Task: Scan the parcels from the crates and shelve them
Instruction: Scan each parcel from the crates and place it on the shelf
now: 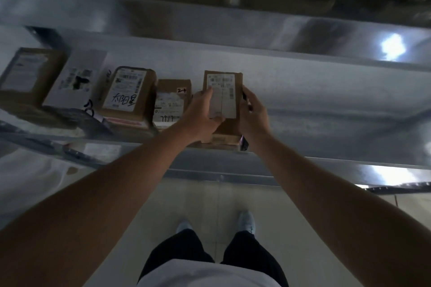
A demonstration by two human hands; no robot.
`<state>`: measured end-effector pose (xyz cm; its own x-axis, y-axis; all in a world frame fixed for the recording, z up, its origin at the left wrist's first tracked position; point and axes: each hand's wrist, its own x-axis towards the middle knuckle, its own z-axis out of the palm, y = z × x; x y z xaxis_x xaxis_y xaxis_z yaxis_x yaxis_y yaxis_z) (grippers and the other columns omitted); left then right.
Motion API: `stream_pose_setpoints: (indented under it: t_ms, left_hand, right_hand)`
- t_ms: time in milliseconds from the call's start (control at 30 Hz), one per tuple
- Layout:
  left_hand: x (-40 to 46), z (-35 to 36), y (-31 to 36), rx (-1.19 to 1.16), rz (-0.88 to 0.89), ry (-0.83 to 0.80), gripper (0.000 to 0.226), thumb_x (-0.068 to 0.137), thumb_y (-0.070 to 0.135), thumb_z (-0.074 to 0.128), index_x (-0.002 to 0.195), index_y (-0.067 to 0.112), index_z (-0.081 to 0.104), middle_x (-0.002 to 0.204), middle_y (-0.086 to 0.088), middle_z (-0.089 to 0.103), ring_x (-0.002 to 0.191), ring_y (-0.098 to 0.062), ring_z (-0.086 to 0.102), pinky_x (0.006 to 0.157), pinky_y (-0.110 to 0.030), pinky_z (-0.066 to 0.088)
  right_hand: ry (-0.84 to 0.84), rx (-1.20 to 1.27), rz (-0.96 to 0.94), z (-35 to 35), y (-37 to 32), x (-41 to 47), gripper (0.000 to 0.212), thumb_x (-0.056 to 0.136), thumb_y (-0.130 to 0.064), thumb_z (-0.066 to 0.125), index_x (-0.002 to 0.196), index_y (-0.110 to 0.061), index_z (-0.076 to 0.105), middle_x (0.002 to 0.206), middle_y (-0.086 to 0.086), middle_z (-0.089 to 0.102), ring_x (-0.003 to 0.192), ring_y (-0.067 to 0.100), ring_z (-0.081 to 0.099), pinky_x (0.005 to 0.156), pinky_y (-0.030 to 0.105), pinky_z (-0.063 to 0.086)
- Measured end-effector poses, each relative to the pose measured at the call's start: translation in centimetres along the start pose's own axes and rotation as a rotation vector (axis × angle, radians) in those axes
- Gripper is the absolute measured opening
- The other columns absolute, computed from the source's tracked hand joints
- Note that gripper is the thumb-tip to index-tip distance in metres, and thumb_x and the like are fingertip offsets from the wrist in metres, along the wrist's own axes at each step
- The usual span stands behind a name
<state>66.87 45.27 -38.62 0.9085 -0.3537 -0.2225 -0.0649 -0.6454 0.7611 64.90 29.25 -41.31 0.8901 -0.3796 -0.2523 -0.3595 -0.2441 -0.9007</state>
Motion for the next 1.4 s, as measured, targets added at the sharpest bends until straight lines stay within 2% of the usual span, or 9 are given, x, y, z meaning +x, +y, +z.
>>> stream_pose_setpoints:
  t_ms: [133, 300, 467, 700, 833, 933, 1033, 1200, 1400]
  left_hand:
    - [0.8, -0.3, -0.1, -0.017, -0.022, 0.001, 0.083, 0.097, 0.016, 0.073, 0.163, 0.009, 0.023, 0.156, -0.013, 0.036, 0.147, -0.027, 0.038, 0.121, -0.043, 0.039]
    - [1.5, -0.8, -0.1, -0.007, -0.058, -0.016, 0.081, 0.099, 0.017, 0.071, 0.164, 0.011, 0.022, 0.155, -0.012, 0.036, 0.145, -0.027, 0.039, 0.118, -0.04, 0.04]
    - [2.3, -0.6, -0.1, 0.049, -0.076, -0.007, 0.075, 0.098, 0.017, 0.072, 0.159, 0.014, 0.029, 0.149, -0.012, 0.035, 0.143, -0.032, 0.04, 0.118, -0.049, 0.045]
    - [2.0, -0.7, 1.2, 0.316, 0.043, 0.056, 0.086, 0.095, 0.011, 0.073, 0.163, 0.008, 0.021, 0.162, -0.016, 0.022, 0.151, -0.037, 0.031, 0.114, -0.039, 0.045]
    - [0.9, -1.8, 2.8, 0.408, 0.165, 0.071, 0.076, 0.103, 0.023, 0.063, 0.165, 0.008, 0.02, 0.17, -0.017, 0.015, 0.154, -0.042, 0.028, 0.118, -0.051, 0.043]
    - [-0.4, -2.5, 4.9, 0.472, 0.277, 0.038, 0.071, 0.108, 0.027, 0.054, 0.166, 0.012, 0.019, 0.174, -0.015, 0.012, 0.16, -0.037, 0.017, 0.124, -0.054, 0.032]
    - [-2.1, -2.9, 7.4, 0.536, 0.367, -0.023, 0.066, 0.11, 0.034, 0.046, 0.167, 0.014, 0.019, 0.175, -0.011, 0.013, 0.162, -0.031, 0.01, 0.127, -0.055, 0.025]
    - [-4.7, -2.3, 12.1, 0.616, 0.508, -0.066, 0.062, 0.111, 0.036, 0.044, 0.165, 0.012, 0.027, 0.174, -0.009, 0.021, 0.162, -0.028, 0.011, 0.126, -0.055, 0.028]
    - [-9.5, 2.0, 19.1, 0.682, 0.615, -0.069, 0.06, 0.111, 0.037, 0.045, 0.164, 0.014, 0.031, 0.173, -0.009, 0.024, 0.162, -0.028, 0.014, 0.126, -0.052, 0.025]
  right_hand:
    - [-0.005, -0.016, 0.0, 0.4, 0.0, 1.2, 0.039, 0.114, -0.035, 0.044, 0.153, -0.041, 0.052, 0.128, -0.004, 0.07, 0.105, 0.014, 0.072, 0.069, 0.026, 0.062]
    - [-0.006, -0.027, -0.004, 1.3, -0.1, 2.2, 0.04, 0.113, -0.038, 0.048, 0.153, -0.041, 0.054, 0.129, -0.007, 0.069, 0.107, 0.012, 0.07, 0.075, 0.028, 0.063]
    - [-0.002, -0.051, -0.015, 1.4, 0.0, 2.7, 0.041, 0.114, -0.038, 0.046, 0.154, -0.04, 0.051, 0.125, -0.011, 0.065, 0.11, 0.012, 0.067, 0.071, 0.022, 0.058]
    - [0.086, -0.112, -0.115, -0.2, -0.8, 1.4, 0.046, 0.11, -0.037, 0.053, 0.155, -0.043, 0.05, 0.145, 0.001, 0.059, 0.12, 0.016, 0.06, 0.099, 0.039, 0.057]
    - [0.091, -0.239, -0.165, -2.4, -2.7, -1.0, 0.048, 0.111, -0.033, 0.054, 0.158, -0.038, 0.049, 0.131, 0.0, 0.054, 0.107, 0.012, 0.051, 0.077, 0.011, 0.036]
    - [0.12, -0.309, -0.176, -4.5, -4.4, -3.8, 0.048, 0.112, -0.03, 0.053, 0.159, -0.036, 0.047, 0.121, 0.001, 0.046, 0.1, 0.013, 0.049, 0.067, 0.002, 0.027]
    - [0.203, -0.325, -0.149, -7.0, -5.5, -6.7, 0.049, 0.112, -0.03, 0.051, 0.16, -0.038, 0.046, 0.122, 0.001, 0.047, 0.101, 0.014, 0.05, 0.069, 0.008, 0.031]
    - [0.32, -0.357, -0.146, -11.9, -6.0, -11.2, 0.048, 0.111, -0.032, 0.053, 0.157, -0.043, 0.048, 0.127, 0.006, 0.053, 0.104, 0.023, 0.06, 0.089, 0.037, 0.057]
    - [0.385, -0.43, -0.174, -19.1, -4.2, -17.2, 0.046, 0.109, -0.036, 0.053, 0.153, -0.048, 0.05, 0.131, 0.007, 0.057, 0.111, 0.033, 0.061, 0.097, 0.05, 0.055]
